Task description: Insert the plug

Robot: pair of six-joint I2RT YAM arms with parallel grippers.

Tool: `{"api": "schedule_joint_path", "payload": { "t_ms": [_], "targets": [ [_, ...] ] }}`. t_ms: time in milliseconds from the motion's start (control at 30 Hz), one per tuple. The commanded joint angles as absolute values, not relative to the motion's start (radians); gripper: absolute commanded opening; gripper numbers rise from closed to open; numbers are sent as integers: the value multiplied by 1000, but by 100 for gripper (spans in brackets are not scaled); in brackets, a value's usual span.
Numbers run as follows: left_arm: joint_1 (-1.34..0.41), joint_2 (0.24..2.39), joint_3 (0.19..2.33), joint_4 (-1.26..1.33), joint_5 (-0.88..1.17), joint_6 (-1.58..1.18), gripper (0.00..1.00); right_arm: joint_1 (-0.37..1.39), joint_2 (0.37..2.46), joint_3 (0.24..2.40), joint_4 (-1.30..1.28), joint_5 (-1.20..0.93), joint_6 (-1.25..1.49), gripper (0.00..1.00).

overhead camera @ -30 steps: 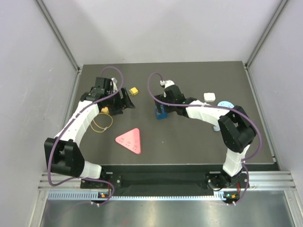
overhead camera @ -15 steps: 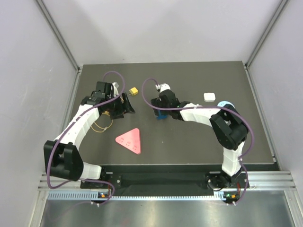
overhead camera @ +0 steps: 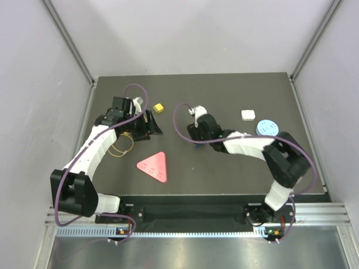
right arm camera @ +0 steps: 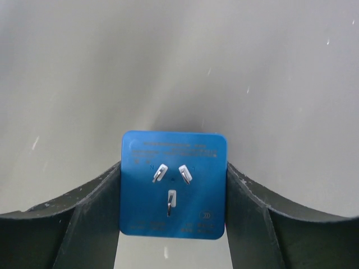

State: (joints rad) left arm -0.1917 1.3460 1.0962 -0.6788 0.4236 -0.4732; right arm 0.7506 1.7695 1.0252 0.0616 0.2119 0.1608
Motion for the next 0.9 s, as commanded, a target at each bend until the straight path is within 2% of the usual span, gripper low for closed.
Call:
{"api": "schedule_joint_path", "payload": {
  "t_ms": [0, 100, 333, 633, 867],
  "targets": [
    [-196, 1345, 1097, -598, 618, -495, 77, 770, 1554, 925, 173, 83, 78, 2],
    [-216, 1338, 1094, -558, 707, -520, 85, 778, 1406, 838, 207, -52, 74, 0],
    [-339, 1371, 1083, -463, 842, -610, 91, 818, 1215, 801, 229, -202, 91, 0],
    [-390, 1338, 1023, -263, 885, -779, 92, 859, 1175, 828, 207, -222, 87, 0],
    [-406, 1362, 960, -207, 893, -828, 86, 868, 1149, 796, 252, -224, 104, 0]
  ]
}}
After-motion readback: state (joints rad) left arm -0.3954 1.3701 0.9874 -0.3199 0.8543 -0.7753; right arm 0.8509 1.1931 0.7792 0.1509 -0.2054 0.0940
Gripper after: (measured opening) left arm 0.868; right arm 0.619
